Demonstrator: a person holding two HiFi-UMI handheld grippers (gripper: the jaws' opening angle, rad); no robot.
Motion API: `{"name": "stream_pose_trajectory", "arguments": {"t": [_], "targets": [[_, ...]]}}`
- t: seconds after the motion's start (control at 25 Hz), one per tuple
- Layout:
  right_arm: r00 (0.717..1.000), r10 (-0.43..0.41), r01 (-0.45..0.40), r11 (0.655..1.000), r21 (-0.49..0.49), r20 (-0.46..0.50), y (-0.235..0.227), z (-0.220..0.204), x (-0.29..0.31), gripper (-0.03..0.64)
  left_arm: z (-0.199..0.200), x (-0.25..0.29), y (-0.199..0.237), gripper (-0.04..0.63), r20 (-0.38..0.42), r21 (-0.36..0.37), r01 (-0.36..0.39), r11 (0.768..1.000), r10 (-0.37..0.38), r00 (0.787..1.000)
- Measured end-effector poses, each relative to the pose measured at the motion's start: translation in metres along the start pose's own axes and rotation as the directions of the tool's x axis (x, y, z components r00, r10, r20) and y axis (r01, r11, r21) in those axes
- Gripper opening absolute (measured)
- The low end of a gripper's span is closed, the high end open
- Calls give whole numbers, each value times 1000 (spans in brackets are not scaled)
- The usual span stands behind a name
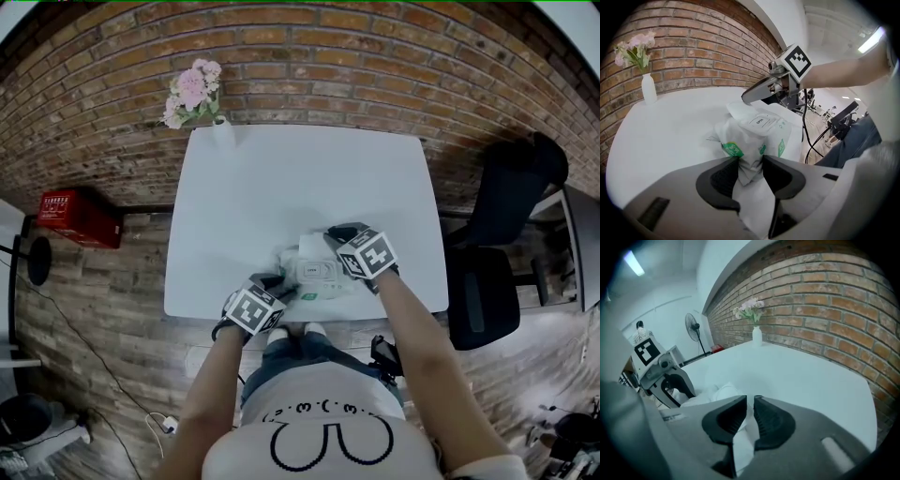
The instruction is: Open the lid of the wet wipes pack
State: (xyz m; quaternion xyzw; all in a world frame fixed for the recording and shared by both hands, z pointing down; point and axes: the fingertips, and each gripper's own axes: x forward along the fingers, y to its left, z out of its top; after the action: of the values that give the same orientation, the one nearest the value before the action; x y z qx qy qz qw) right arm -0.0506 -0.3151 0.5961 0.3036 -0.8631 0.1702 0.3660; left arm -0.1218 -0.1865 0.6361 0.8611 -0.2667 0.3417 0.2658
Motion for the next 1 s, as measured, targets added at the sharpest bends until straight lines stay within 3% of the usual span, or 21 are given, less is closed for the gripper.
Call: {"name": "stream_pose_trajectory", "arguments": {"t": [0.24,0.4,0.64,0.84,1.0], "targets": [[990,-95,94,995,-17,-104,-7,-20,12,52,-2,2,1,164,3,-7,4,1000,-4,1000],[990,-84,84,996,-6,-112,-6,-25,10,43,-1,2,3,163,-1,-16,-9,1000,9,1000],[997,-80,79,996,47,13,-13,-3,-24,40,1,-8,0,164,20,-16,9,1000,-9,1000],[981,-118,105,991,84,157,-22,22,-68,6,22,-37,12,164,162,-75,10,997,2,987],[953,-157,134,985,108,258,-22,40,-107,-3,53,-70,31,164,280,-84,-54,995,75,957]]}}
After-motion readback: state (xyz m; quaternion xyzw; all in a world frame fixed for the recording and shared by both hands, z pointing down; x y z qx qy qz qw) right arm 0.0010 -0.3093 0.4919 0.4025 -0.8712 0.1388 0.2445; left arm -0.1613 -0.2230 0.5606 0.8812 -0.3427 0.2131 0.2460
